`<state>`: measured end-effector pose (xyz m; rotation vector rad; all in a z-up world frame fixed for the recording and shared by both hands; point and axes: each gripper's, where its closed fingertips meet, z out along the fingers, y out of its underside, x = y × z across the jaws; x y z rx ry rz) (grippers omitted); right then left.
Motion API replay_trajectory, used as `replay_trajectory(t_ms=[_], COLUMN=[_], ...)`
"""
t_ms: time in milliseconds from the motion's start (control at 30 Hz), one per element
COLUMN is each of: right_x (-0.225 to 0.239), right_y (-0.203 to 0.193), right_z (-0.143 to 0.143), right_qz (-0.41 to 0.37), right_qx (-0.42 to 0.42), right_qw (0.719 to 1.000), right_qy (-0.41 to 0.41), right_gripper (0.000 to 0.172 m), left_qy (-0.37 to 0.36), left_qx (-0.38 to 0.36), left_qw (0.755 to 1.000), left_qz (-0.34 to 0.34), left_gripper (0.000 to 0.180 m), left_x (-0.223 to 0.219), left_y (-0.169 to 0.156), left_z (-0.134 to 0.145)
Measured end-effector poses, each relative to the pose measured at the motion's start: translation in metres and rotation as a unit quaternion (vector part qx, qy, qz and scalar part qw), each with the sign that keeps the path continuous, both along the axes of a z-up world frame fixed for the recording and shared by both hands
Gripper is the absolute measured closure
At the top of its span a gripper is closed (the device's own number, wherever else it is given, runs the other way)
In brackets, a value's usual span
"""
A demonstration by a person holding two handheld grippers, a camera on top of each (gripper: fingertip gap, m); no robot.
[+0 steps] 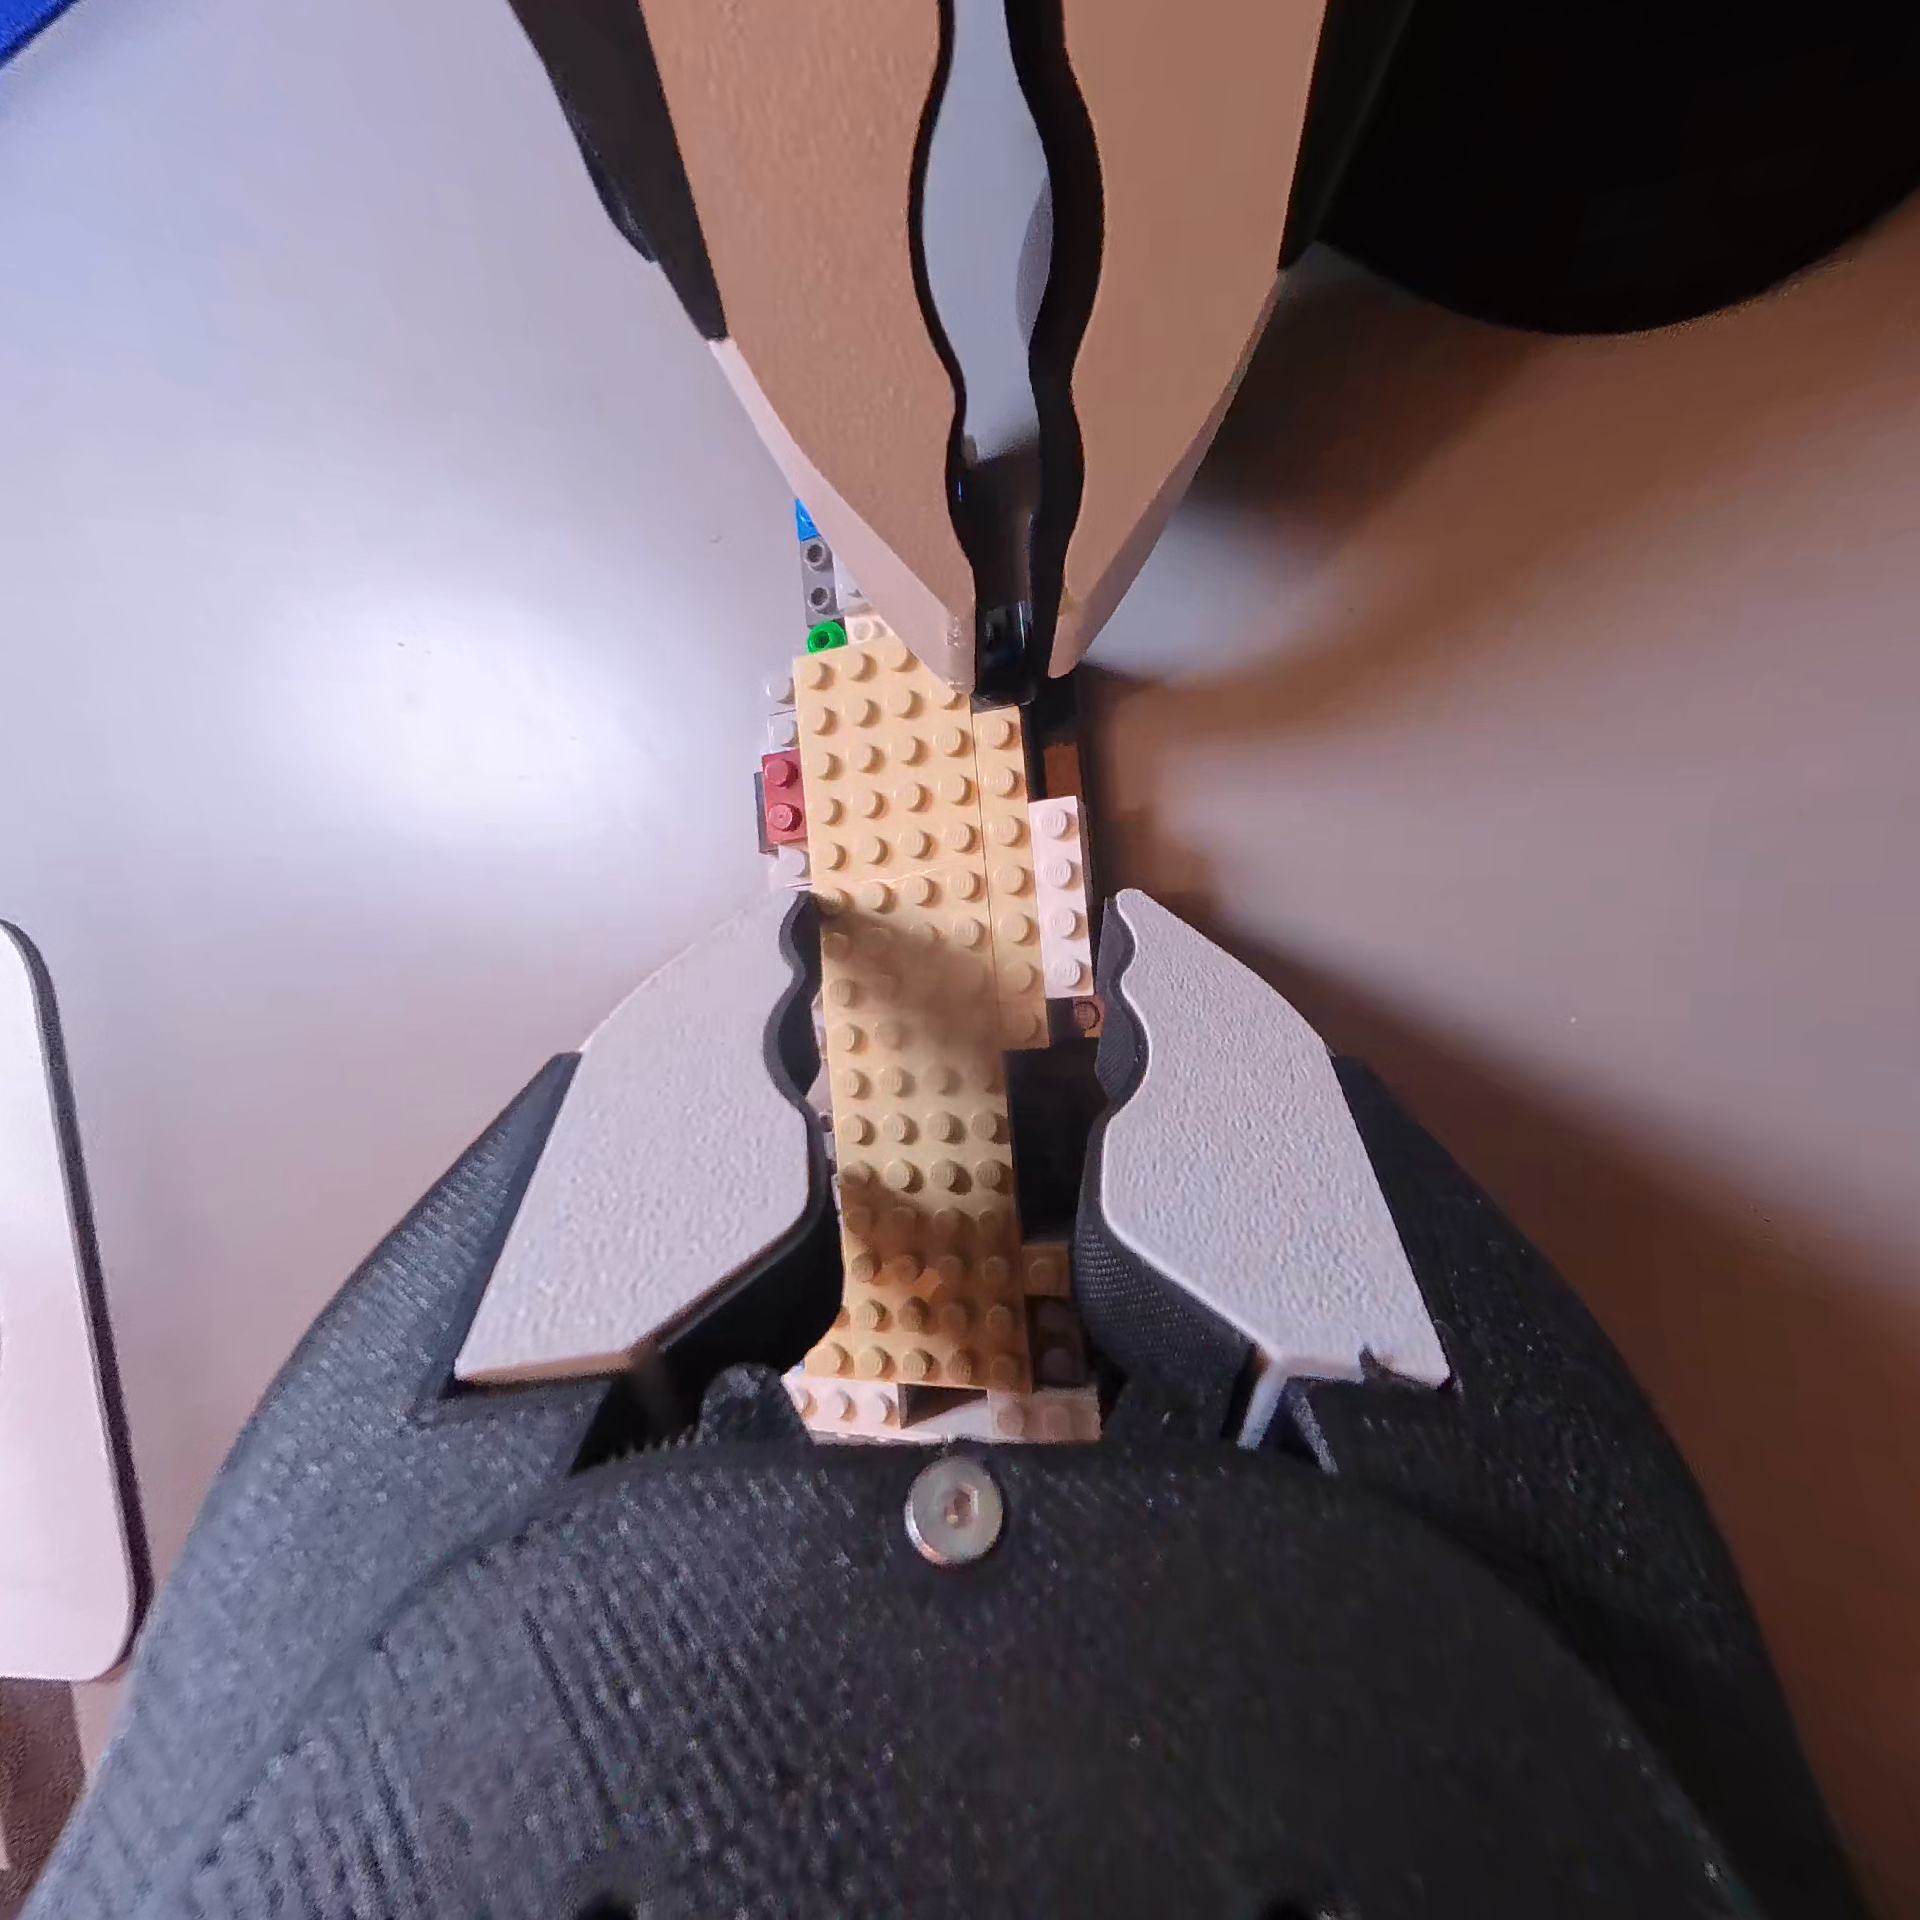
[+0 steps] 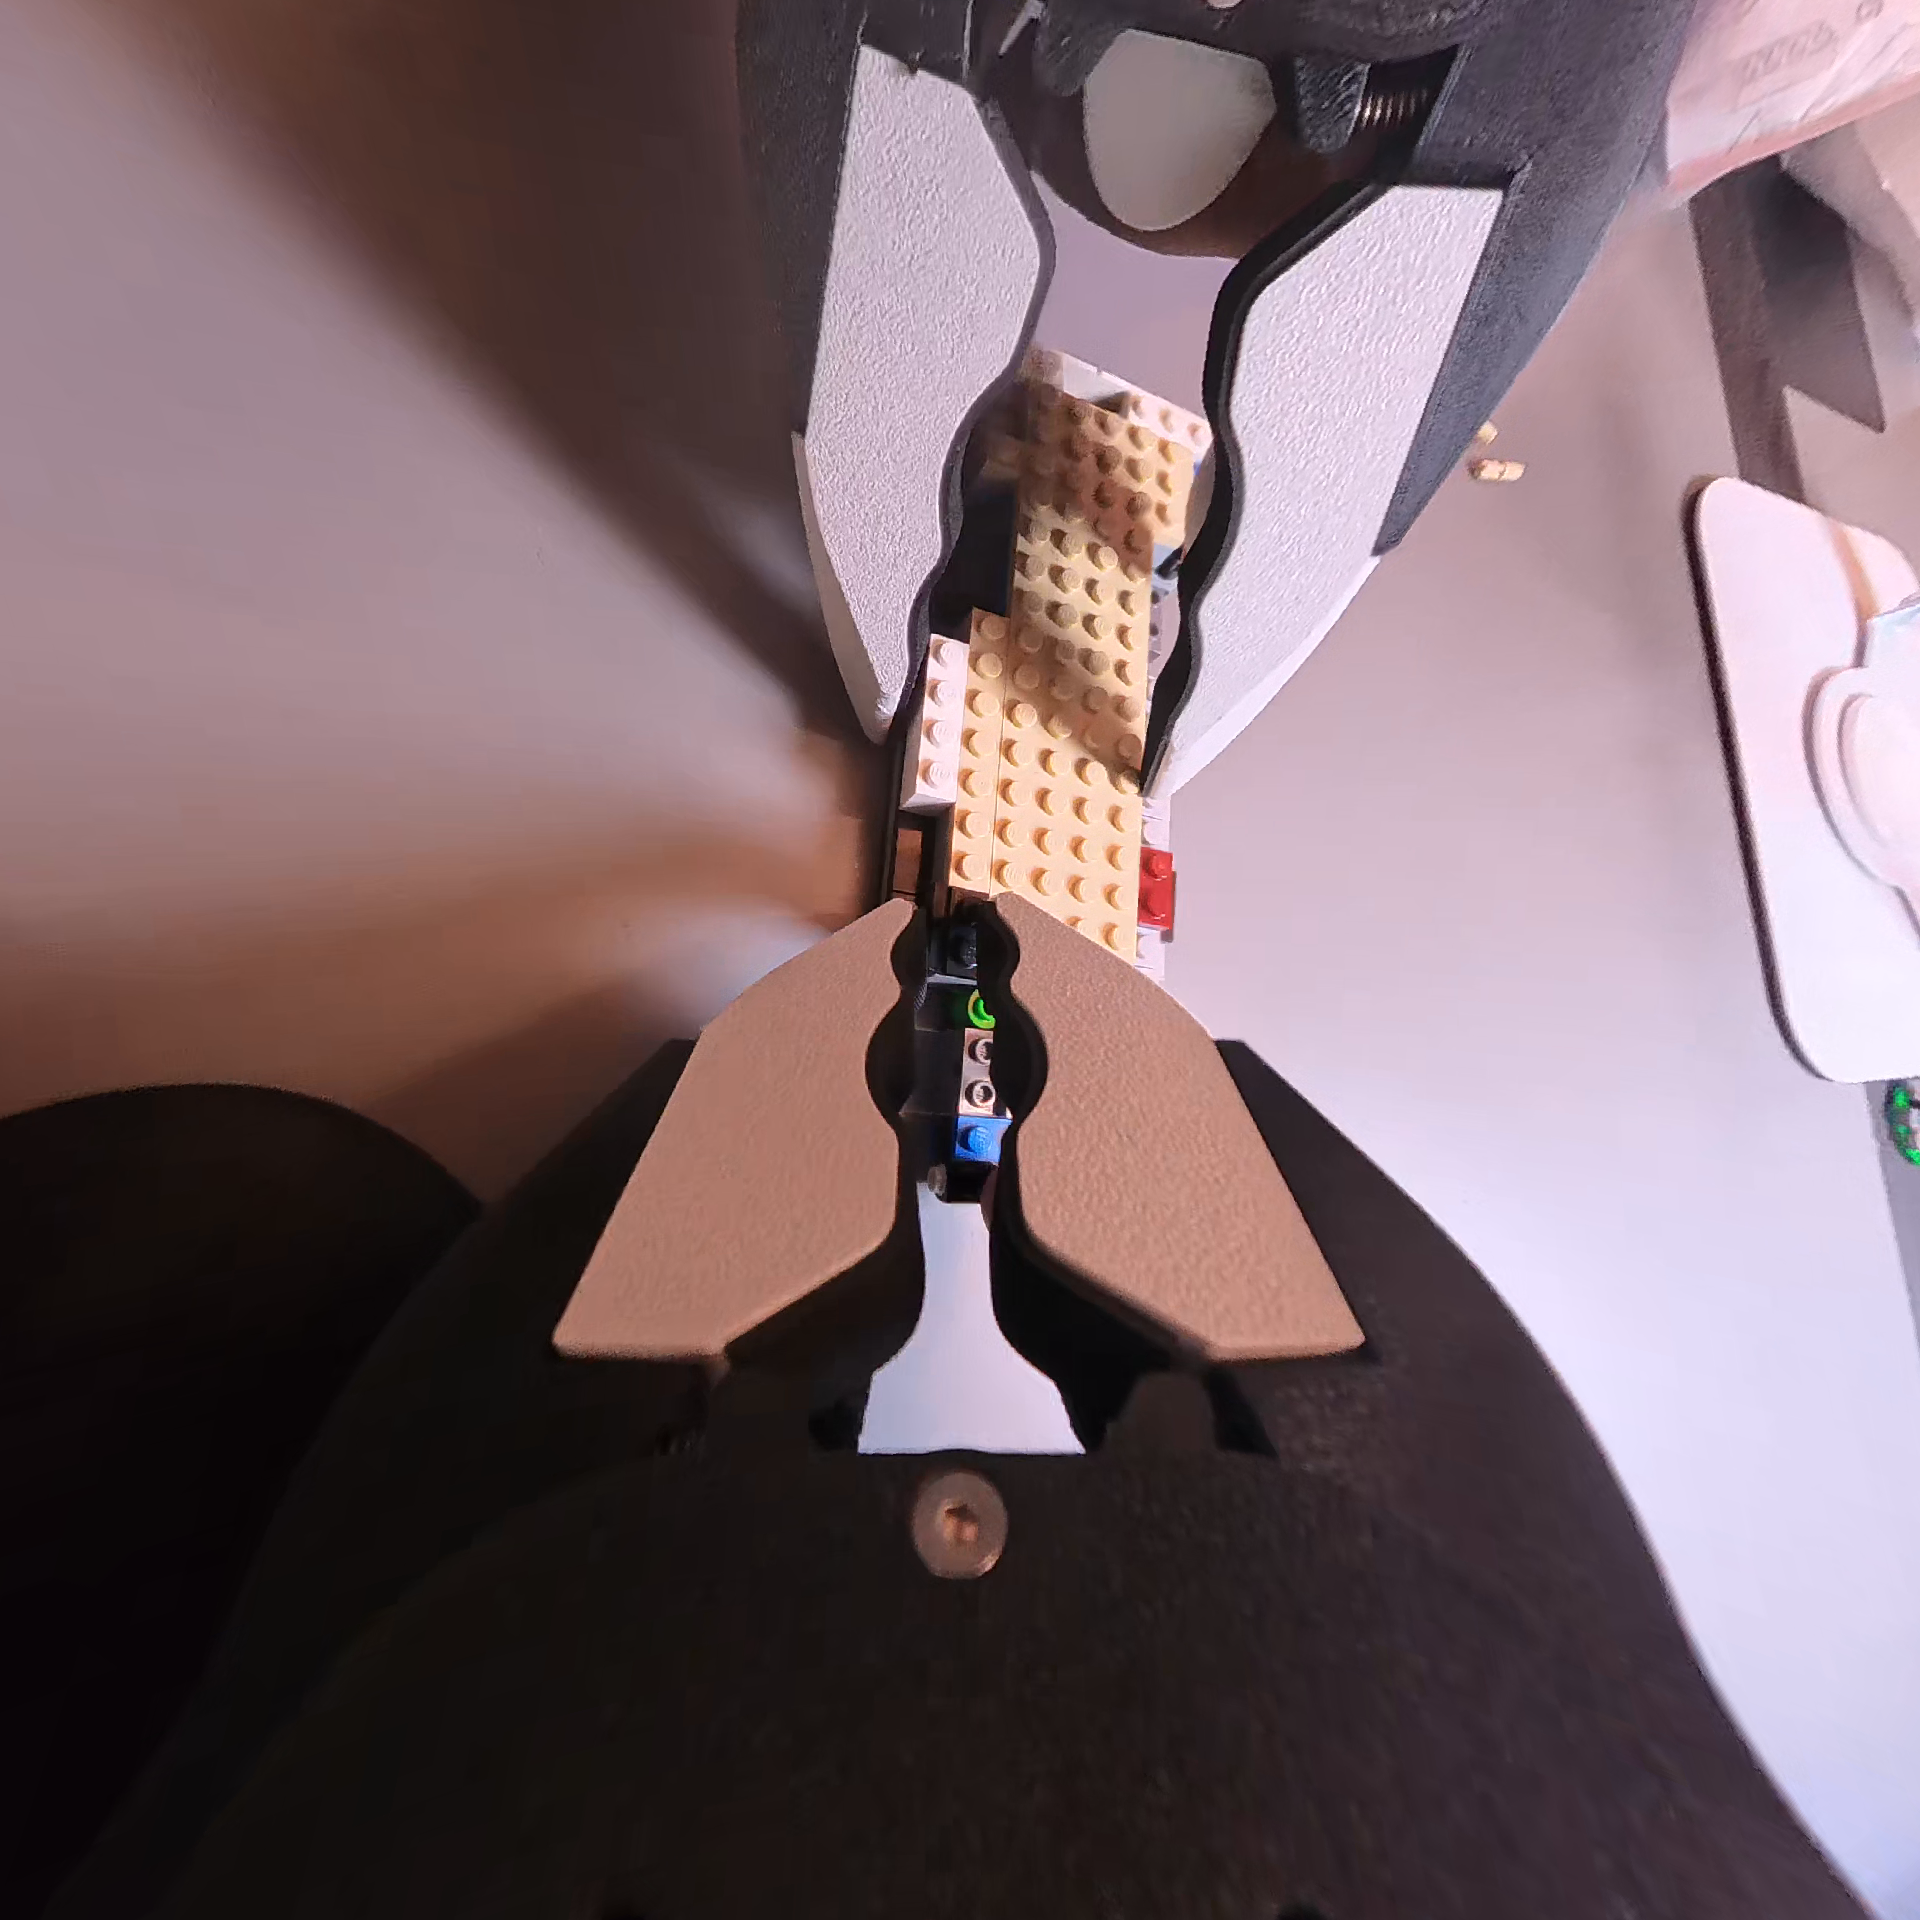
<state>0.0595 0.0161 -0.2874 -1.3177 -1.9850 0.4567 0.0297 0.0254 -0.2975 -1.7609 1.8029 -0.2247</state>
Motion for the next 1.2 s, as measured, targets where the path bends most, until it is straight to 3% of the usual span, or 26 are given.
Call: replay_trajectory(t_ms=[267,367,433,667,733,833,900,967,1067,1200], right_x=[0.014,0.018,0.023,0.006,0.005,0.000,-0.007,-0.015,-0.023,-0.033], right_y=[0.006,0.008,0.021,0.019,0.020,0.016,0.010,0.005,-0.003,-0.014], right_z=[0.001,0.018,0.011,0.049,0.053,0.059,0.068,0.077,0.082,0.085], right_qz=[0.012,0.039,0.033,0.025,0.011,0.005,0.013,0.021,0.028,0.025], right_qx=[-0.099,-0.173,-0.137,-0.185,-0.197,-0.196,-0.210,-0.218,-0.211,-0.190], right_qw=[0.994,0.984,0.988,0.977,0.971,0.966,0.959,0.954,0.953,0.957], right_qy=[-0.037,-0.028,-0.056,0.103,0.138,0.167,0.189,0.206,0.213,0.217], right_gripper=[0.163,0.170,0.169,0.169,0.169,0.169,0.169,0.169,0.169,0.164], left_qy=[0.007,0.011,0.005,-0.024,-0.070,-0.172,-0.205,-0.211,-0.206,-0.176], left_qx=[0.002,-0.002,-0.004,0.031,0.045,0.028,0.019,0.013,0.029,0.038], left_qw=[0.999,0.998,0.999,0.999,0.996,0.984,0.978,0.977,0.978,0.984], left_qz=[-0.043,-0.058,-0.053,-0.035,-0.031,-0.027,-0.028,-0.034,-0.028,0.002], left_gripper=[0.128,0.128,0.128,0.123,0.130,0.155,0.158,0.159,0.175,0.175], left_x=[0.014,0.015,0.017,0.019,0.017,0.020,0.021,0.023,0.019,-0.003], left_y=[0.009,0.011,0.014,0.037,0.037,0.022,0.012,0.000,-0.007,-0.019], left_z=[0.000,0.000,0.000,0.004,0.024,0.061,0.073,0.076,0.081,0.088])
